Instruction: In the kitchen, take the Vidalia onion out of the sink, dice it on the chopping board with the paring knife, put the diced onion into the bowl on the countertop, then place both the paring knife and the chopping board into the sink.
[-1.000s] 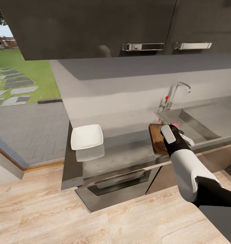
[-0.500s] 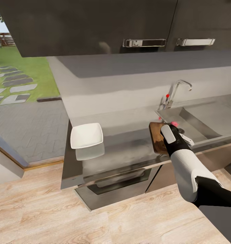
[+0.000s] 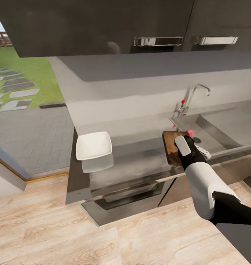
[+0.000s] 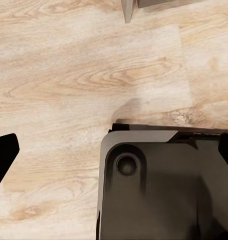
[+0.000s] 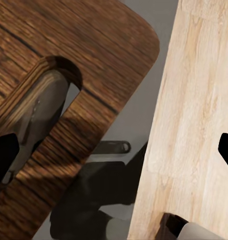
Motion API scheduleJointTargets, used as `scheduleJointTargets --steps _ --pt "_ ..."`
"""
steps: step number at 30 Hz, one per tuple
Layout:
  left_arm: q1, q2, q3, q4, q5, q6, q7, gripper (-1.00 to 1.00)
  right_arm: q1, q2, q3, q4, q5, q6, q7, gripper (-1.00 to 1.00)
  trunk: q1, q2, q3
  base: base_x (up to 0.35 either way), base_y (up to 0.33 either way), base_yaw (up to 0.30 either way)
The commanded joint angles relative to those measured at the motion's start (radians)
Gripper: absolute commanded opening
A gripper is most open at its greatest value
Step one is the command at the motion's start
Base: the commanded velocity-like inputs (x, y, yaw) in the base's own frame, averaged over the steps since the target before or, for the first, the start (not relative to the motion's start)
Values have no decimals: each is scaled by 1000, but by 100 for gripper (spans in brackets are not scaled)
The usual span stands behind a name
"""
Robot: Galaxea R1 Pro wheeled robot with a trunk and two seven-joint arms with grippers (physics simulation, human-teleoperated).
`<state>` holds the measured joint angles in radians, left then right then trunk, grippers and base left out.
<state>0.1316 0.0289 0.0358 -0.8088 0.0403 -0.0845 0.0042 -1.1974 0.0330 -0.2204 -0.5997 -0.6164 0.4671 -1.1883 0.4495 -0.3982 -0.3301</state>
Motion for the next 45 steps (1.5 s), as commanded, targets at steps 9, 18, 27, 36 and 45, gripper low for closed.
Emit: scheduleJointTargets --steps 9,18,27,36,45 --pt "0 0 -1 -1 4 -1 0 100 -1 2 -2 -2 0 10 -4 100 1 -2 -14 19 0 0" --pt "0 0 -1 -1 4 -1 0 100 -1 4 -2 -2 0 10 -4 100 1 -2 -26 9 0 0" --pt "0 0 -1 -1 4 -1 0 100 -1 4 -2 -2 -1 10 -4 100 1 -2 -37 0 0 0" --pt "0 0 -1 -2 4 -1 0 100 -1 5 -2 -2 -2 10 -4 100 1 -2 -46 0 0 0" --pt "0 0 -1 -1 4 -1 0 100 -1 6 -1 -1 -2 11 5 100 1 -2 -46 0 0 0"
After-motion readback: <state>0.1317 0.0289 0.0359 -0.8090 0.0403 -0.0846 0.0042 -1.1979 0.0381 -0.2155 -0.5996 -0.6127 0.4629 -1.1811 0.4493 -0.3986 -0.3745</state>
